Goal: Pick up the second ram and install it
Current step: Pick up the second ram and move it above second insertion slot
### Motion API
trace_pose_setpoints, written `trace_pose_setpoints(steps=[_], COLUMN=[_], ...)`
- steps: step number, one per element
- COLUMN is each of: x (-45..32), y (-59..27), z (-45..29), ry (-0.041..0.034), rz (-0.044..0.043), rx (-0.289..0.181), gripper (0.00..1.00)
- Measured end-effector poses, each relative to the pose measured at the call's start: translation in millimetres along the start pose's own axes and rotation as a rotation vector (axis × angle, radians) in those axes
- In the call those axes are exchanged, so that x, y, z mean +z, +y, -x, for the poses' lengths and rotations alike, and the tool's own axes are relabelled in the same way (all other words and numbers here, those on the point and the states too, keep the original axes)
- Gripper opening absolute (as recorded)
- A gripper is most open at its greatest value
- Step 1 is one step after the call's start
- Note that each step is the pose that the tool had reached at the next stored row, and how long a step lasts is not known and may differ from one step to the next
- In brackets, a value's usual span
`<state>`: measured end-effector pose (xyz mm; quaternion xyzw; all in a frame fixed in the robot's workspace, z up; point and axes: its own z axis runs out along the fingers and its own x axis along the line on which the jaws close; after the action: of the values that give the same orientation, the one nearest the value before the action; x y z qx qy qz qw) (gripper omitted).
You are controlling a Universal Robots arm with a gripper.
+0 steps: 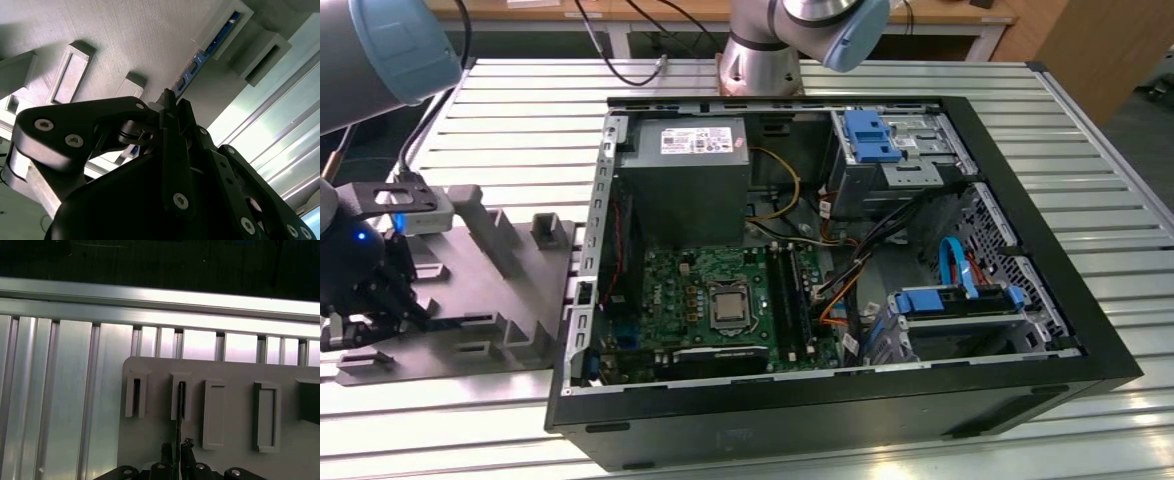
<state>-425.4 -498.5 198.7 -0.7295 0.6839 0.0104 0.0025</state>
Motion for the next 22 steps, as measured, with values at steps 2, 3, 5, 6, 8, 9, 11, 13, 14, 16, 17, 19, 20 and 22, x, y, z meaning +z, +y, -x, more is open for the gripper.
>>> trace_pose_setpoints(steps=[2, 3, 5, 6, 8, 9, 11, 13, 14, 16, 17, 19, 20, 22], x=[0.0, -0.2, -0.3, -0.2, -0.2, -0.2, -0.2, -0.2, -0.2, -0.3, -0.3, -0.2, -0.2, -0.2], y=[0.0, 0.0, -1.2, -1.5, -1.7, -1.7, -1.8, -1.8, -1.8, -1.8, -1.9, -1.9, -1.9, -1.9], z=[0.0, 0.0, 0.0, -0.1, -0.1, -0.1, -0.1, -0.1, -0.1, -0.1, -0.1, -0.1, -0.1, -0.1], ry=[0.0, 0.0001, 0.0002, 0.0001, 0.0001, 0.0, 0.0001, 0.0001, 0.0, 0.0001, 0.0001, 0.0001, 0.0, 0.0], rz=[0.0, 0.0002, 0.0003, 0.0002, 0.0002, 0.0002, 0.0002, 0.0002, 0.0002, 0.0003, 0.0003, 0.0003, 0.0003, 0.0002], rx=[0.0, 0.0, 0.0, 0.0, 0.0, 0.0, 0.0, 0.0, 0.0, 0.0, 0.0, 0.0, 0.0, 0.0], gripper=[0.21, 0.21, 0.21, 0.21, 0.21, 0.21, 0.21, 0.21, 0.2, 0.2, 0.13, 0.13, 0.13, 0.12])
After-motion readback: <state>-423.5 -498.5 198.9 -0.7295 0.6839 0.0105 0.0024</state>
